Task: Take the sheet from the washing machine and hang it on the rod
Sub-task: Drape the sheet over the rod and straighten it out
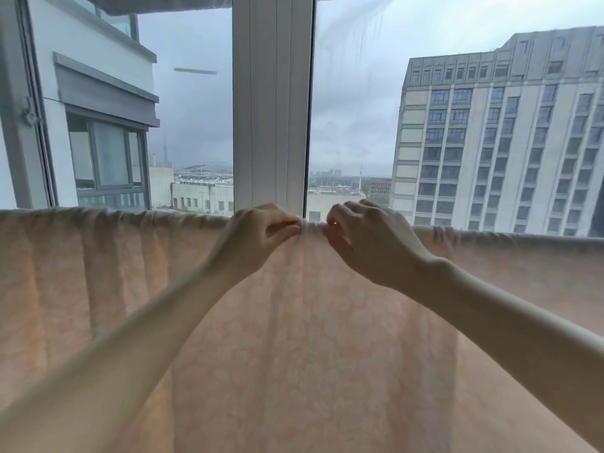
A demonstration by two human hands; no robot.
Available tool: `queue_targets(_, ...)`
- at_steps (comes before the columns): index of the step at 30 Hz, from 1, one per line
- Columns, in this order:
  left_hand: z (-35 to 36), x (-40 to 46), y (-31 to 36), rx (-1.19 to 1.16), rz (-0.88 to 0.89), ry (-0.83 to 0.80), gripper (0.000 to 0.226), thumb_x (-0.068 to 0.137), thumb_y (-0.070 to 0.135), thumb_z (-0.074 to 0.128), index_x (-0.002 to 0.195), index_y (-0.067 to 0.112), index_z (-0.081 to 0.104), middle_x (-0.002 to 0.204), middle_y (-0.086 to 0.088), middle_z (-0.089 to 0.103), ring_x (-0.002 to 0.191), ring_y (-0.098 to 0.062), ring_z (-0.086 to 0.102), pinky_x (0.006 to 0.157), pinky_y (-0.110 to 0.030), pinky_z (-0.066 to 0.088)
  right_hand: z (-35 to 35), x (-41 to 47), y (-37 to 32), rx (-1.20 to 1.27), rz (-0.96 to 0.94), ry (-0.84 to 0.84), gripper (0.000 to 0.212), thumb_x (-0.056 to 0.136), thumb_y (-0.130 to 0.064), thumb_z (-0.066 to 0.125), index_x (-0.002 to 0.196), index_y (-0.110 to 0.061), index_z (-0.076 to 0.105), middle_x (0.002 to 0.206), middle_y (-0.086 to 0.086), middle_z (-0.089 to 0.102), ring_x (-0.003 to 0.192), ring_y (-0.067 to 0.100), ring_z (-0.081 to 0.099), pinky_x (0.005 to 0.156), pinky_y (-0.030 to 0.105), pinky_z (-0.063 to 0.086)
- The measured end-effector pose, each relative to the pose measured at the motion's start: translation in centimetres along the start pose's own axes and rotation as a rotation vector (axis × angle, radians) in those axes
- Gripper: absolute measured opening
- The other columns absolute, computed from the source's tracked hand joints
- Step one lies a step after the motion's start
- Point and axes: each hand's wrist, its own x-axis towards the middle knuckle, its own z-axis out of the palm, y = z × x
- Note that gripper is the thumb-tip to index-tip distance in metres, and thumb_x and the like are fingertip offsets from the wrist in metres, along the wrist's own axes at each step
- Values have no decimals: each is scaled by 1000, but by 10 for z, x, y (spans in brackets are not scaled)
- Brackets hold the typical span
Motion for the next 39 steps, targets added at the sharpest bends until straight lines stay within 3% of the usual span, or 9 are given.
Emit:
queue_targets(4,-3,0,-1,-11,67,-49,23,91,35,62,105,20,72,92,12,66,83,-2,62,76,-17,46,12,14,-19,23,-31,6,32,100,-43,36,92,-17,53,84,-2,63,75,19,60,63,34,47)
queue_targets(8,-45,-16,-44,96,74,-80,36,86,47,61,108,19,70,96,9,69,87,-5,62,80,-32,52,11,10,-24,12,54,-31,31,99,-45,35,90,-18,49,78,-5,59,63,14,50,58,33,47)
queue_targets(12,-91,-33,-96,113,24,-87,41,85,56,59,108,23,69,94,15,66,87,-1,61,80,-34,52,16,21,-52,-120,283,23,28,98,-31,35,84,-14,52,77,1,59,73,22,58,66,33,45)
queue_targets(17,-130,-44,-136,80,52,-96,29,86,40,66,108,21,70,96,11,67,89,-6,63,81,-35,52,40,60,-127,-59,119,0,30,98,-36,35,103,-15,56,93,2,64,84,20,59,76,39,50)
queue_targets(22,-157,-58,-177,113,52,-102,35,88,34,66,119,19,65,102,5,68,94,-12,62,83,-33,48,65,87,-172,-69,87,-100,43,95,-51,28,117,-20,48,101,5,61,86,20,59,77,42,51)
queue_targets(27,-188,-68,-219,203,39,-159,31,87,34,66,116,22,64,102,7,67,96,-16,62,87,-42,49,60,77,-172,-313,314,-91,48,96,-57,25,98,-18,52,90,5,61,87,26,58,80,41,45)
queue_targets(31,-207,-71,-234,145,-41,-138,41,86,47,60,119,24,63,108,9,65,97,-14,61,86,-39,49,50,82,-185,-323,479,-103,51,97,-56,26,97,-16,58,97,4,62,97,24,55,86,39,40)
queue_targets(34,-219,-80,-247,129,-83,-103,47,84,49,58,119,18,64,104,4,67,93,-16,63,84,-39,51,59,97,-201,-157,363,-98,48,96,-52,27,101,-15,57,100,4,61,96,21,55,89,42,46)
queue_targets(39,-221,-85,-252,125,-54,-47,28,87,24,67,113,12,69,105,-1,69,96,-20,64,87,-43,52,84,126,-232,-17,127,-127,40,94,-46,36,117,-17,51,109,3,60,93,18,60,83,41,51)
